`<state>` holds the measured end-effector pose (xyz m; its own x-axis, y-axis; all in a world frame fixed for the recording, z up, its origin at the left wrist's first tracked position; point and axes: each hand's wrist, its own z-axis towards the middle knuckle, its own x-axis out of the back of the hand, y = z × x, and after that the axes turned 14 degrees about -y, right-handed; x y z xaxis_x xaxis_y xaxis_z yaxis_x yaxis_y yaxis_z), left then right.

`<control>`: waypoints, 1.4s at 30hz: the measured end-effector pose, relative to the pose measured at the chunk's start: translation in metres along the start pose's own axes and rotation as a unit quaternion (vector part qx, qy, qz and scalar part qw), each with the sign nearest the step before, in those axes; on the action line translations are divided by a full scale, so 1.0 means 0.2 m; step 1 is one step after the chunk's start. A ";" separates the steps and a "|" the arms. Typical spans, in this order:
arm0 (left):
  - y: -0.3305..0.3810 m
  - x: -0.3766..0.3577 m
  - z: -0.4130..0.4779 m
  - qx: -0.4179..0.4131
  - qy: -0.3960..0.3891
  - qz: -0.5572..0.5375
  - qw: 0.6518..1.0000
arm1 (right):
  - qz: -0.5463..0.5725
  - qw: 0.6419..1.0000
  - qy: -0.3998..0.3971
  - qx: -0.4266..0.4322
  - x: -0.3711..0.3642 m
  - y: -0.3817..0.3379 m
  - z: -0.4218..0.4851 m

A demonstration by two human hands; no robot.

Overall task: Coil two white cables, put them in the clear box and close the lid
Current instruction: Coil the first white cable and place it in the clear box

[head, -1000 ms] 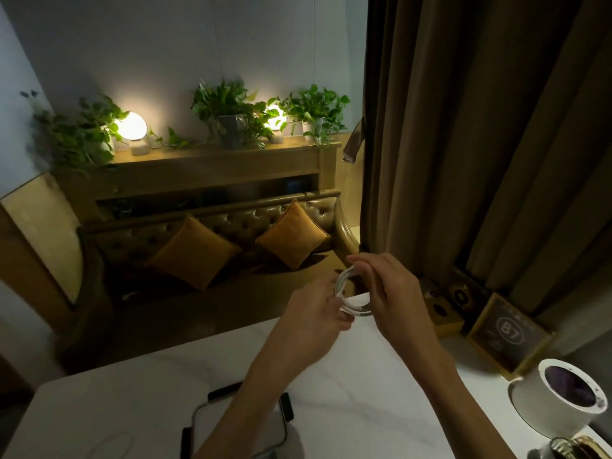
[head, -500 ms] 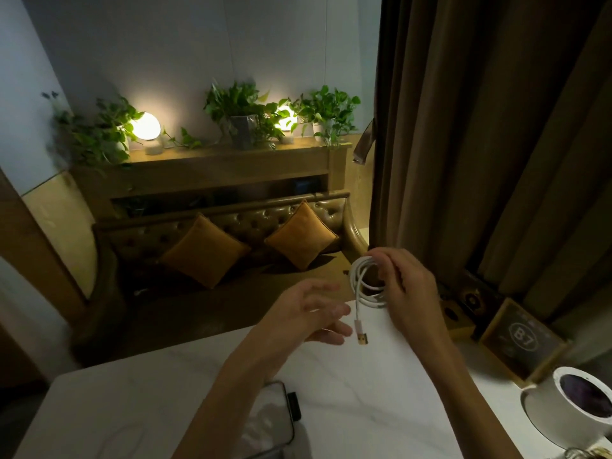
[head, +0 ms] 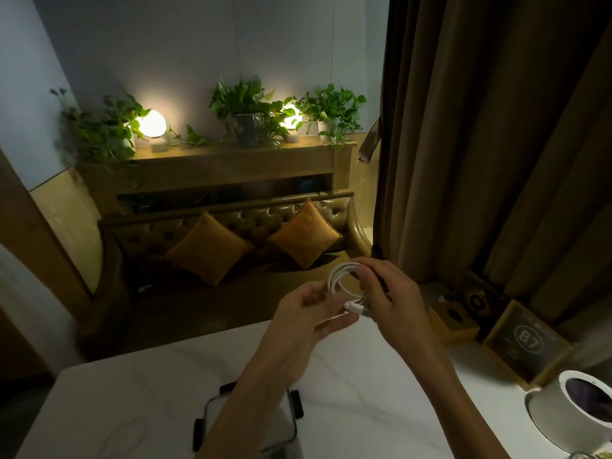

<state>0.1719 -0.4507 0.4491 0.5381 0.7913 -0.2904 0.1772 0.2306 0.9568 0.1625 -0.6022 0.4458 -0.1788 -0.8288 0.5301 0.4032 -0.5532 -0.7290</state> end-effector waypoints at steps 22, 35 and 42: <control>-0.04 0.06 0.07 -0.008 -0.137 0.114 0.984 | 0.093 0.991 -0.079 -0.060 0.08 -0.04 -0.04; -0.09 -0.06 0.03 -0.099 0.018 0.103 0.990 | 0.011 0.992 -0.115 -0.049 0.05 -0.06 -0.10; -0.05 -0.14 0.10 0.055 0.192 -0.027 0.980 | -0.051 0.989 -0.130 -0.040 -0.02 -0.05 -0.11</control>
<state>0.1718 -0.4865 0.4471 0.1803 0.9390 -0.2928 0.2953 0.2323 0.9267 0.1387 -0.5954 0.4420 0.0261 -0.7246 0.6887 0.3213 -0.6463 -0.6921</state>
